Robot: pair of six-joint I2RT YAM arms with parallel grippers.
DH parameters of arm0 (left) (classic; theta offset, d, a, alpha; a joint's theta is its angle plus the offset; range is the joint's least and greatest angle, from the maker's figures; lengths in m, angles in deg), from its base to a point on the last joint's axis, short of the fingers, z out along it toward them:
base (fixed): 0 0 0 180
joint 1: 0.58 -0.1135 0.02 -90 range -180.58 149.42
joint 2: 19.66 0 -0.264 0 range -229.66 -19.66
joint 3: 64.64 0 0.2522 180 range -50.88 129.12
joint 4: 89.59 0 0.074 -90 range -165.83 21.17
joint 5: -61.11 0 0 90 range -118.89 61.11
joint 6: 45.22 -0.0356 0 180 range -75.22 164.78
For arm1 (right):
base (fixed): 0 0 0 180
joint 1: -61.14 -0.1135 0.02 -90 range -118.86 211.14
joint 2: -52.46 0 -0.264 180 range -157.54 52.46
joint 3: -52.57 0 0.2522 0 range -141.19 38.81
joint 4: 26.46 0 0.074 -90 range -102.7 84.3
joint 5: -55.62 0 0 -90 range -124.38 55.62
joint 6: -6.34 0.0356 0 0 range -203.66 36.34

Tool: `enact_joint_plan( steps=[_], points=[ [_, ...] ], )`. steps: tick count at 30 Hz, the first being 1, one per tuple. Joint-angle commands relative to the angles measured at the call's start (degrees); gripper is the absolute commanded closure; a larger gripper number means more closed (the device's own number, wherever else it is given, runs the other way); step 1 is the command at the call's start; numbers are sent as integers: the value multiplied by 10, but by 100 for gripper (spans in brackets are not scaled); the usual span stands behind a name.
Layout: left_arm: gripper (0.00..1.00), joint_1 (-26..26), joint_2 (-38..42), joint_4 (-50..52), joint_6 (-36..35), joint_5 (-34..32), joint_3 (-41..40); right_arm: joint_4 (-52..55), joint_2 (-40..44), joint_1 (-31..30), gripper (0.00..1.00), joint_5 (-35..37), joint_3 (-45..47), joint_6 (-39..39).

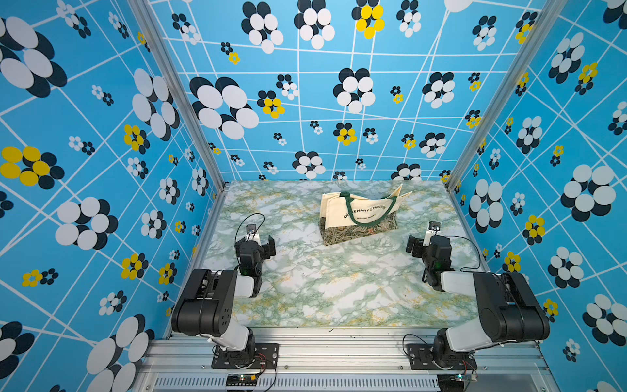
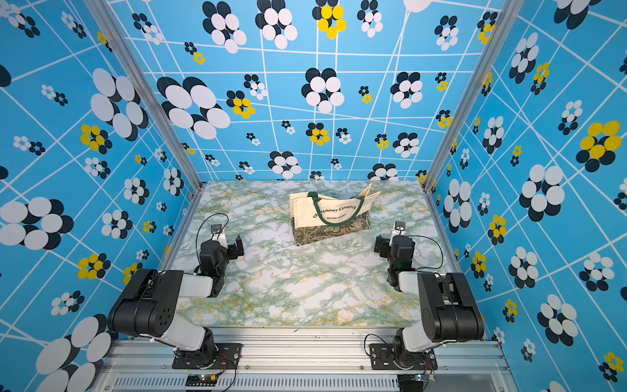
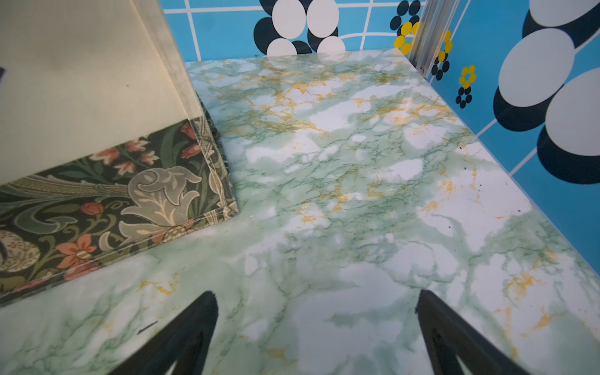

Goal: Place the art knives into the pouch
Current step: Reset both arms

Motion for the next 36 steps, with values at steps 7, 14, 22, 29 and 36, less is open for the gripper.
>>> enact_joint_plan(
  steps=[7, 14, 22, 29, 36],
  points=[
    [0, -1, 1, -11, 3, 7, 8, -17, 2, 3, 1, -21, -2, -10],
    [0, 0, 1, -11, 3, 7, 9, -15, 1, 3, 1, -22, -2, -10],
    [1, -1, 1, -12, 3, 6, 8, -15, 2, 2, 1, -21, -1, -10],
    [0, 0, 1, -12, 3, 7, 8, -15, 1, 3, 1, -20, -2, -11],
    [1, 0, 1, -11, 3, 7, 8, -15, 1, 2, 1, -22, -1, -10]
  ],
)
